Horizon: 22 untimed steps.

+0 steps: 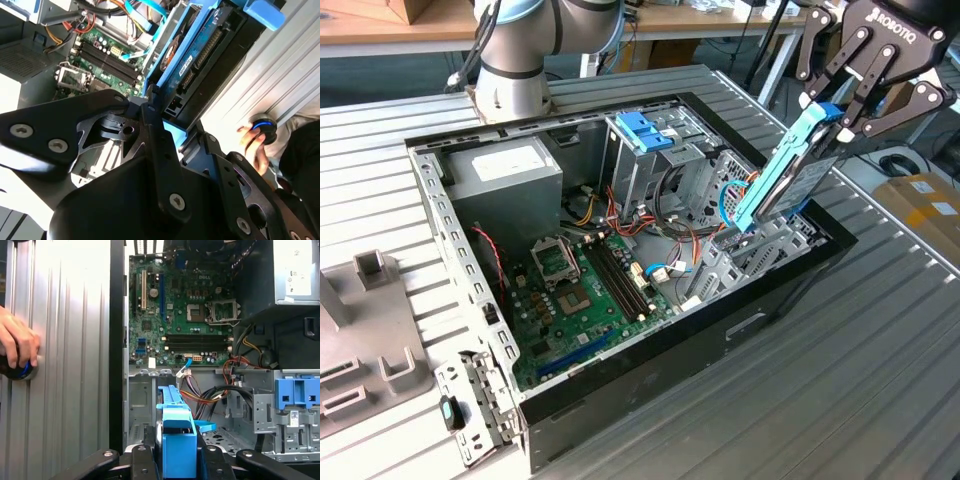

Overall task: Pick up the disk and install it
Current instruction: 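Insert the disk into the insertion slot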

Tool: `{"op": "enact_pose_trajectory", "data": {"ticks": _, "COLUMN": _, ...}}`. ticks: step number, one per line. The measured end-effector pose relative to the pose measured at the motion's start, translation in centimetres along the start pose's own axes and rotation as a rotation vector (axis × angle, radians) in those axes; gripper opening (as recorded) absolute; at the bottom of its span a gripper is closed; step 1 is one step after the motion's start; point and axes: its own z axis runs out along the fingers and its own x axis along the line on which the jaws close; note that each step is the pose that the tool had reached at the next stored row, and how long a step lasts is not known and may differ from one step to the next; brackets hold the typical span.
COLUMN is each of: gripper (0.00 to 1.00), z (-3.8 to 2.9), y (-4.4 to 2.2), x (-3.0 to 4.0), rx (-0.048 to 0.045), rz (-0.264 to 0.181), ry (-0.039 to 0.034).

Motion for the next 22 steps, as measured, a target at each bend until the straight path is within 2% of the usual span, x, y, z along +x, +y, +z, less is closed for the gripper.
{"op": "enact_pose_trajectory", "data": {"ticks": 4, "gripper": 0.37, "z": 0.04, "y": -0.01, "x": 0.0, "rx": 0.0293, "rz": -0.001, "ry": 0.0002}}
{"op": "enact_pose_trajectory", "data": {"ticks": 5, "gripper": 0.37, "z": 0.04, "y": -0.01, "x": 0.0, "rx": 0.0323, "rz": -0.002, "ry": 0.0003}}
{"op": "enact_pose_trajectory", "data": {"ticks": 12, "gripper": 0.37, "z": 0.06, "y": 0.07, "x": 0.0, "rx": 0.0328, "rz": -0.001, "ry": 0.0}}
{"op": "enact_pose_trajectory", "data": {"ticks": 16, "gripper": 0.37, "z": 0.2, "y": 0.64, "x": 0.0, "rx": 0.0328, "rz": -0.002, "ry": 0.0}}
{"op": "enact_pose_trajectory", "data": {"ticks": 20, "gripper": 0.37, "z": 0.74, "y": 0.98, "x": 0.02, "rx": 0.0327, "rz": -0.002, "ry": 0.0002}}
{"op": "enact_pose_trajectory", "data": {"ticks": 22, "gripper": 0.37, "z": 0.86, "y": 1.39, "x": 0.02, "rx": 0.0327, "rz": -0.002, "ry": 0.0003}}
